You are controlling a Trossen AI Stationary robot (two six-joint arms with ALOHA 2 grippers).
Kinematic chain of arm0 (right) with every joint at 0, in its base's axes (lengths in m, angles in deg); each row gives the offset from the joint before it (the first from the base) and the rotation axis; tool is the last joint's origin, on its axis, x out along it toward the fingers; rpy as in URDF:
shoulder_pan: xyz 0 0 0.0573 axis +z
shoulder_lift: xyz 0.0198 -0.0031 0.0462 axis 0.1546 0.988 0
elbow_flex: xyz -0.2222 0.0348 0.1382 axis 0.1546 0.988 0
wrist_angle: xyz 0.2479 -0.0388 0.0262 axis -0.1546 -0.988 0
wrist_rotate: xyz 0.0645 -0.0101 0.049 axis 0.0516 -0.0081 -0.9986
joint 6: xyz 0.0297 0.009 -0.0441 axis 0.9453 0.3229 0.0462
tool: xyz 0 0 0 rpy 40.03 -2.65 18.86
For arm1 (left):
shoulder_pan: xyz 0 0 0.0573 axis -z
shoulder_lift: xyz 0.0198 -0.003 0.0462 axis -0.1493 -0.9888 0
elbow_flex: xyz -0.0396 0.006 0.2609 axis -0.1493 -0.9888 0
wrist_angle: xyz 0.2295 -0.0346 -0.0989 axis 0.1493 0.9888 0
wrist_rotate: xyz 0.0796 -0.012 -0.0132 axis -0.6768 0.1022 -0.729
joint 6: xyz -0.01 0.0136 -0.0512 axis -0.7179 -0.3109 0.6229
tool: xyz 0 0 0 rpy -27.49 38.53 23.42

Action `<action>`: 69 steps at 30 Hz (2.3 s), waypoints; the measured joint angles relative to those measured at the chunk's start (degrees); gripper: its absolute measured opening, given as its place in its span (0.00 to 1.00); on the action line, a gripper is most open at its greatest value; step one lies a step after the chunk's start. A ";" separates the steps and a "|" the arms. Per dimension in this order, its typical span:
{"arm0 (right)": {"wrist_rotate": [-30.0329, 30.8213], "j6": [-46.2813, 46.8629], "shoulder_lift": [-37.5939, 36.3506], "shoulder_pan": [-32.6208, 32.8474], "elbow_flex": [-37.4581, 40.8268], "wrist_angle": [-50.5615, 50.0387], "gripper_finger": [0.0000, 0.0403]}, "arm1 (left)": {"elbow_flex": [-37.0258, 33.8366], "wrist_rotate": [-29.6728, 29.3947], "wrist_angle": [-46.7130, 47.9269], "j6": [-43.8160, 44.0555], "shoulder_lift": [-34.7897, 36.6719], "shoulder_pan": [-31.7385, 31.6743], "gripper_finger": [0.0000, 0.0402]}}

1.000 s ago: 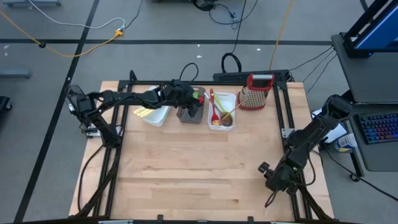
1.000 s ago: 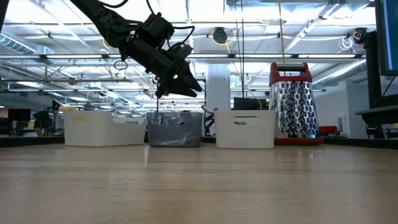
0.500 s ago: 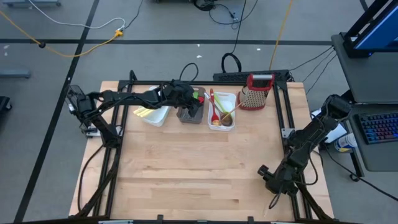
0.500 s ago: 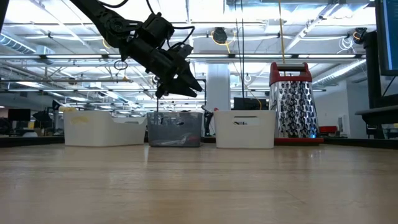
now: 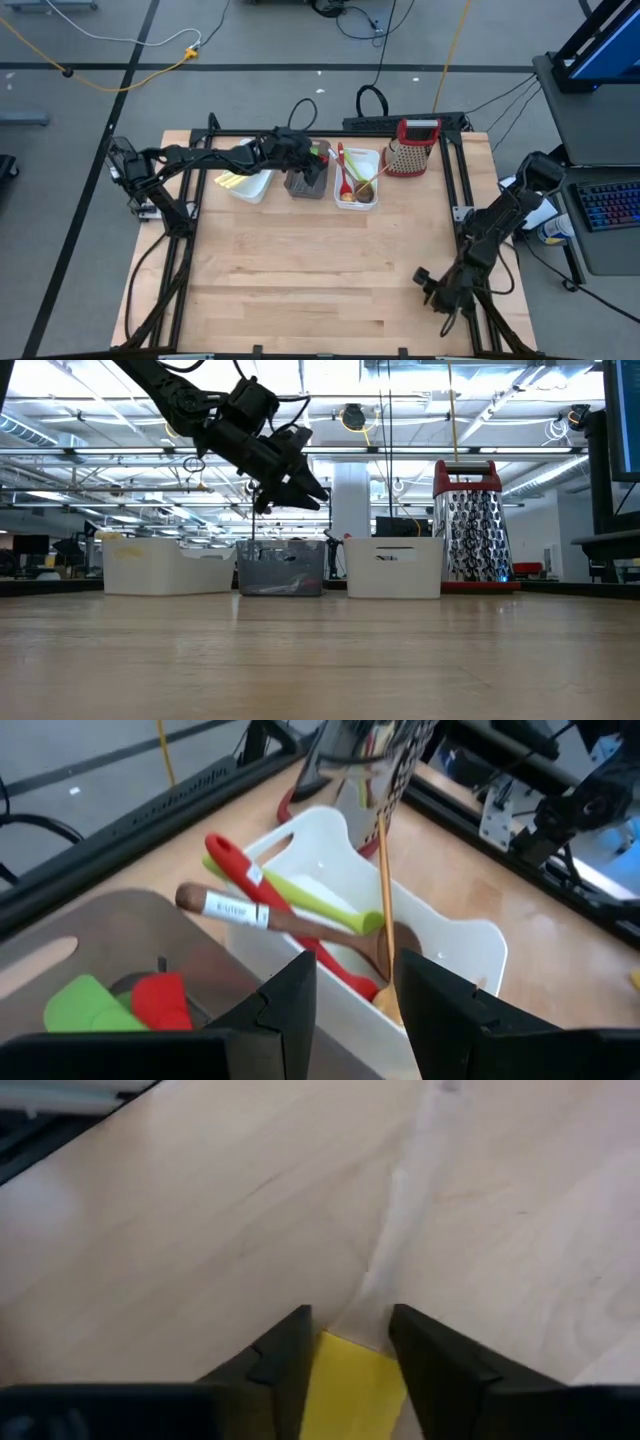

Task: Pick & Place Kitchen Items
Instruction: Put the yellow spatula into the black bin

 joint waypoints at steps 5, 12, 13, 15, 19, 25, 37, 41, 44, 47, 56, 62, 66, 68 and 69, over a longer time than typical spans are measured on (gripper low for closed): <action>-0.27 1.32 -0.02 -2.68 0.00 4.47 0.17 | 0.00 -0.03 -2.04 0.00 0.00 -0.04 0.34; 3.06 0.68 0.11 -7.84 0.00 5.60 0.00 | 0.00 -0.03 -2.66 -0.04 0.00 -0.04 0.34; 3.27 0.93 0.05 -8.68 0.00 6.32 0.00 | 0.00 -0.03 -2.66 -0.07 0.00 -0.04 0.34; 3.71 0.86 0.00 -10.37 -0.02 6.44 0.01 | 0.00 -0.03 -2.67 -0.07 0.00 -0.04 0.34; 3.05 1.15 0.07 -14.07 -0.26 6.49 0.01 | 0.00 -0.01 -2.62 -0.11 0.00 -0.04 0.34; 3.02 9.69 -0.02 -18.52 -1.01 19.78 0.10 | 0.00 0.02 -2.66 -0.02 0.00 -0.04 0.34; -0.90 21.88 -1.99 -15.92 -8.44 7.46 0.33 | -0.02 0.32 -2.64 0.26 0.00 0.04 0.34; -0.82 22.64 -2.17 -12.91 -16.65 -11.66 0.32 | -0.02 2.04 -2.65 0.33 0.00 0.21 0.34; -1.07 30.42 -2.21 -10.69 -19.38 -21.56 0.31 | -0.02 2.06 -2.66 0.25 0.00 0.37 0.34; -4.21 38.45 -2.07 -7.70 -19.07 -22.29 0.32 | -0.02 2.05 -2.66 -1.25 0.00 0.37 0.34; -8.13 45.64 3.22 -1.19 -18.99 -23.40 0.34 | -0.02 1.52 -2.66 -3.17 0.00 0.26 0.34; -4.37 46.12 6.43 -1.28 -19.23 -24.72 0.34 | -0.02 1.52 -2.66 -2.82 0.00 0.26 0.34; -0.79 46.27 6.66 -1.20 -19.18 -25.04 0.34 | -0.02 1.50 -2.64 -2.80 0.00 0.26 0.34; 1.83 44.54 6.74 -1.18 -19.15 -25.20 0.34 | -0.02 1.50 -2.64 -2.80 0.00 0.26 0.34; 2.53 42.83 6.76 -1.20 -19.14 -25.17 0.34 | -0.02 1.50 -2.65 -2.80 0.00 0.26 0.34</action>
